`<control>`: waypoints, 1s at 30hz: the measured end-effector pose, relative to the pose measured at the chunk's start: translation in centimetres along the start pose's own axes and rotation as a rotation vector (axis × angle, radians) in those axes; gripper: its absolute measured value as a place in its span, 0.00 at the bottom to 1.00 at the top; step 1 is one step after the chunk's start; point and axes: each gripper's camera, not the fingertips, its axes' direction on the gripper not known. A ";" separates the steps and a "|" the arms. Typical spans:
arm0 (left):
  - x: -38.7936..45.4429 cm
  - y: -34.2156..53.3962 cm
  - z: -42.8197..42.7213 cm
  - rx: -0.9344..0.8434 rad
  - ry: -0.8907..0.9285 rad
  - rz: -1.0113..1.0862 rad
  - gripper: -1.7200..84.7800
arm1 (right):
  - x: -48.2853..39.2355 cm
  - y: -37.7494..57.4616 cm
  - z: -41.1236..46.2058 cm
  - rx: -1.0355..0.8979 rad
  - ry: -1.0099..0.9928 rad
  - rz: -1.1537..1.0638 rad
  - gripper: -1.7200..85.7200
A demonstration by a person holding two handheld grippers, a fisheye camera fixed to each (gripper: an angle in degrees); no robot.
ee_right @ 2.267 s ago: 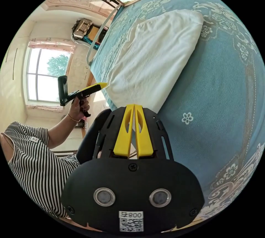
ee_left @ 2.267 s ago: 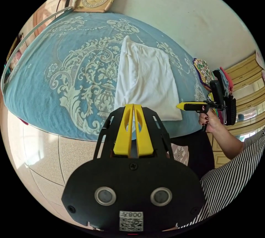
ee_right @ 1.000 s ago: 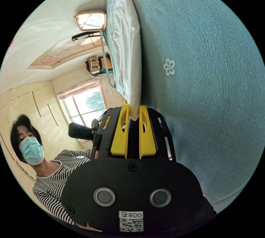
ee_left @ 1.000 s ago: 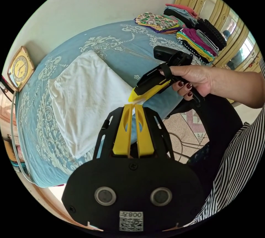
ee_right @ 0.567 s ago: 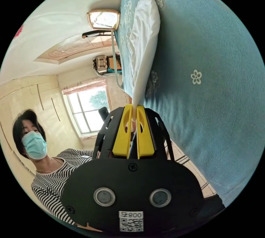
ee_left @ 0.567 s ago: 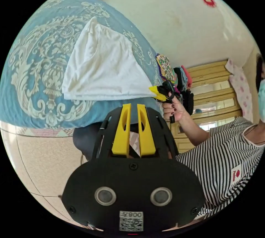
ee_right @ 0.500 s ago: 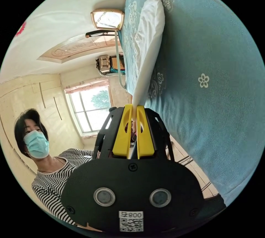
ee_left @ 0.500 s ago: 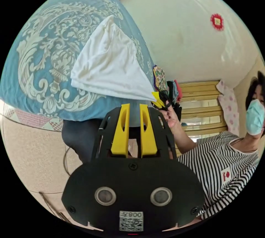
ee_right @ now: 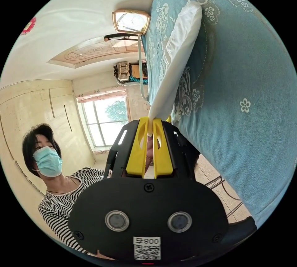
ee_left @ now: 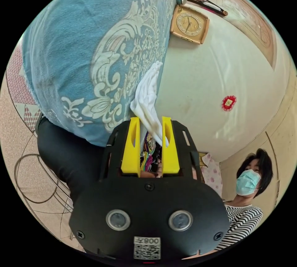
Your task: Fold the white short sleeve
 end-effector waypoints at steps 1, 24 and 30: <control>-0.3 -0.3 -0.5 0.017 0.013 -0.007 0.12 | -0.2 0.4 -0.1 0.001 -0.003 -0.002 0.05; 8.4 7.4 -1.3 -0.150 -0.112 0.203 0.06 | -4.4 17.5 -8.3 0.074 0.100 0.020 0.04; 12.9 11.7 0.5 -0.221 -0.100 0.288 0.06 | -6.5 25.3 -12.2 0.107 0.119 -0.008 0.04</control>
